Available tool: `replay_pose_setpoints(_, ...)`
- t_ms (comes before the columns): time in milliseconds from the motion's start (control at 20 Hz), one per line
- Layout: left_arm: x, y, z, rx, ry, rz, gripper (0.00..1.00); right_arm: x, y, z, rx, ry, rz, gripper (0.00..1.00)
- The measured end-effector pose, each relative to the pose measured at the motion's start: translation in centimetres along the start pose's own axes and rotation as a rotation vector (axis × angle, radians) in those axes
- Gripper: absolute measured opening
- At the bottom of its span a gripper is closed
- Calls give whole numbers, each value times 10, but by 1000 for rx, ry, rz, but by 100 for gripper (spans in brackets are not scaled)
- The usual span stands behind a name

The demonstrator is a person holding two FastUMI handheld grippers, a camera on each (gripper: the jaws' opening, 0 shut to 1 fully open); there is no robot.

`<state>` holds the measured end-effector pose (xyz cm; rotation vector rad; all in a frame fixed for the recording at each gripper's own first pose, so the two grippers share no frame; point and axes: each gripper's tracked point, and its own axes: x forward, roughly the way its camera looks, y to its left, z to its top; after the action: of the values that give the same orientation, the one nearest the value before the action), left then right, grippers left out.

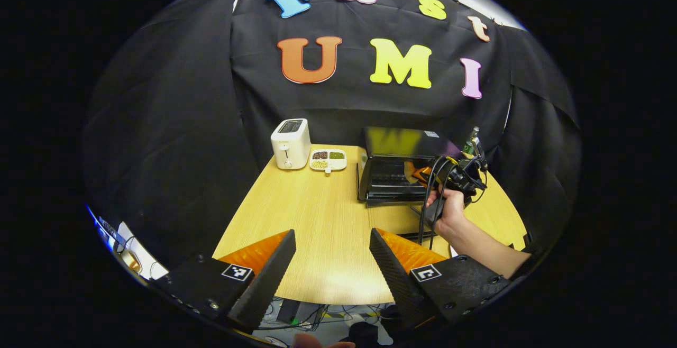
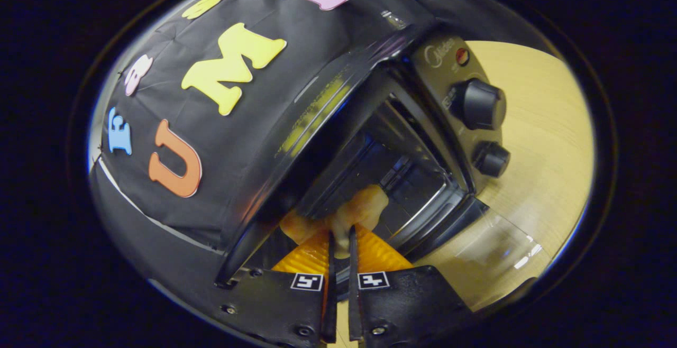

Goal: Open the electric oven with the left hand, put the food in, and close the electric oven.

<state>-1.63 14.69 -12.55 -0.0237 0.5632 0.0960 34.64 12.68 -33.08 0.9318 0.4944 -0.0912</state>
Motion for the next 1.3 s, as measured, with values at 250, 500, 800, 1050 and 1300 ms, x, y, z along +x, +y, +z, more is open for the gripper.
replay_pose_setpoints(250, 0, -3, -1, -1, 5, 0, 93, 7, 3, 1, 75, -12, 43, 19)
replay_pose_setpoints(500, 4, -12, 2, -3, 3, -28, 93, 2, 1, 5, 59, -12, 45, 45)
replay_pose_setpoints(800, 6, -24, 3, -23, -15, -56, 93, -24, -12, 2, -50, -10, 9, 90)
replay_pose_setpoints(1050, 1, -29, 4, -34, -40, -69, 93, -63, -24, -16, -5, 21, -5, 86)
replay_pose_setpoints(1300, -3, -38, 10, -16, -127, -84, 93, -137, -24, -15, -238, 23, -3, 92)
